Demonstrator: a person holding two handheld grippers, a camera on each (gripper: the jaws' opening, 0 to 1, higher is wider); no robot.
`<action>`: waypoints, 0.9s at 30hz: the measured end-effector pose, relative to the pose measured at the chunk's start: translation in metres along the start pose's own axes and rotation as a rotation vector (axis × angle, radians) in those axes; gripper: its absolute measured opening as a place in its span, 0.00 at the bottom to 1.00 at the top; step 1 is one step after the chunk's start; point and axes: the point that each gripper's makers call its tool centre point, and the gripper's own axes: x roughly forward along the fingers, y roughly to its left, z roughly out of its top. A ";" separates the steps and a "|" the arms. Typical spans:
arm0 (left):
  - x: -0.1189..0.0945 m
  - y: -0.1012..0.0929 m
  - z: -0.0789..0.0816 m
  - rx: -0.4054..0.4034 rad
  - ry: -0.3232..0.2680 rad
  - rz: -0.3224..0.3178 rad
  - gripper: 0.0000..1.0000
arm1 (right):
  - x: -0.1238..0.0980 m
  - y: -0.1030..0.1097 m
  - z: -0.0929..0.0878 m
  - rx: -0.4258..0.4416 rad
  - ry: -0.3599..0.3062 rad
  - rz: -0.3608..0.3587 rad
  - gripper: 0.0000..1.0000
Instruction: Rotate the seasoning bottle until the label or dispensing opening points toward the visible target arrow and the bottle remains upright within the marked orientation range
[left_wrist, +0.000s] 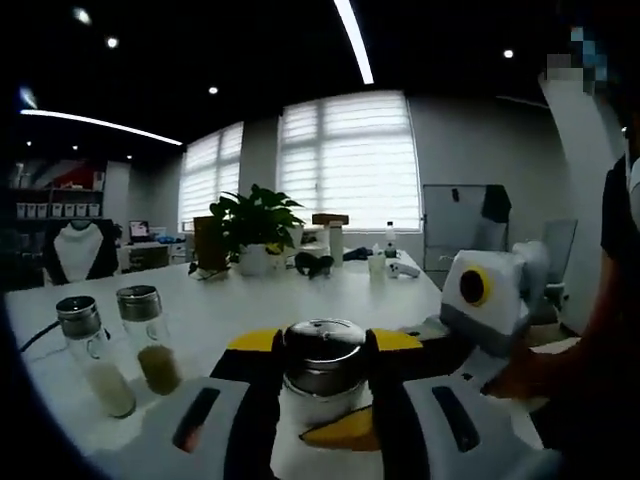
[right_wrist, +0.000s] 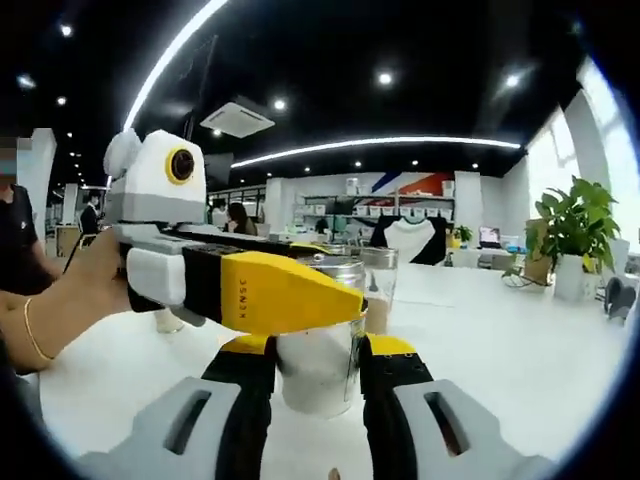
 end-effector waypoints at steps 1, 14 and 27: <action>-0.001 0.002 0.003 0.040 -0.003 0.013 0.35 | 0.002 0.001 0.001 0.001 -0.005 -0.006 0.31; 0.003 0.016 0.010 -0.044 -0.086 0.132 0.36 | 0.007 -0.008 0.007 0.002 -0.075 -0.200 0.31; 0.011 0.008 0.003 0.179 -0.029 0.367 0.37 | 0.001 -0.012 0.001 0.025 -0.069 -0.251 0.31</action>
